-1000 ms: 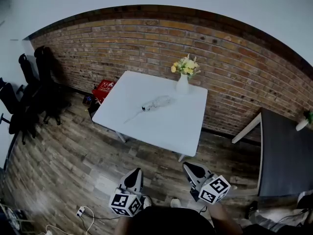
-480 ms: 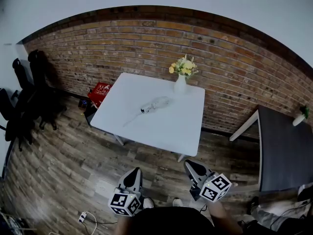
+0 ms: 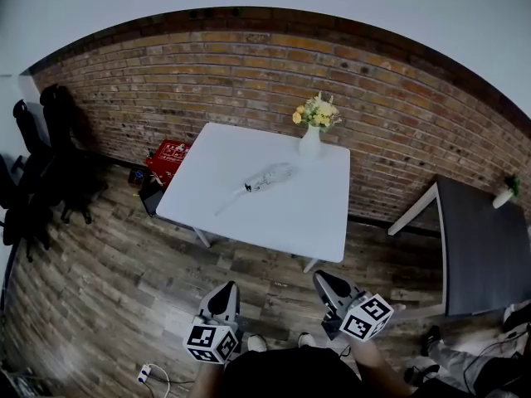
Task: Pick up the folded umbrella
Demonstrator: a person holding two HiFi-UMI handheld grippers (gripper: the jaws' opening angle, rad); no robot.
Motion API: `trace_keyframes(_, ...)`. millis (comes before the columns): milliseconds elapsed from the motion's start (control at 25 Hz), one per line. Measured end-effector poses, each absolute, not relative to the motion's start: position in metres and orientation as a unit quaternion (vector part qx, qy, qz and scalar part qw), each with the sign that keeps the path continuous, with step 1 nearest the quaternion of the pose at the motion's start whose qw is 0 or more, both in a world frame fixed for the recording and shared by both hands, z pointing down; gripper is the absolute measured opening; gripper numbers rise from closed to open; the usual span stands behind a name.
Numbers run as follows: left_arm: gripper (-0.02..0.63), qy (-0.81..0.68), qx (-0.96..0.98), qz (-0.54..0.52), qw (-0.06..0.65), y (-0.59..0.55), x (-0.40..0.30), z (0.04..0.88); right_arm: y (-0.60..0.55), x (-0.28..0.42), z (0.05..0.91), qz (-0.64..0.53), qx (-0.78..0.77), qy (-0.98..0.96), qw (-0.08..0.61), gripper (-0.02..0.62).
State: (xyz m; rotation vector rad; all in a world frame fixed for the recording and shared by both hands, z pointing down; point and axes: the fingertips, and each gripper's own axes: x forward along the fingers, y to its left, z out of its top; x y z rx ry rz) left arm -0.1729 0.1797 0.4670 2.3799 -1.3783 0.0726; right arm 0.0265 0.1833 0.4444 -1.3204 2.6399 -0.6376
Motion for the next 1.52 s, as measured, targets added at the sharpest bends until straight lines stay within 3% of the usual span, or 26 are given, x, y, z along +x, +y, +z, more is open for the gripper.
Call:
trace_keyframes(720, 0.014, -0.495, 0.842, 0.011, 0.215, 0.198, -0.265, 0.484, 0.188, -0.068, 0.448, -0.206, -0.413, 0.887, 0.032, 0.023)
trace_keyframes(1520, 0.014, -0.524, 0.824, 0.019, 0.214, 0.118, -0.248, 0.488, 0.092, -0.058, 0.459, -0.216, -0.374, 0.902, 0.028, 0.023)
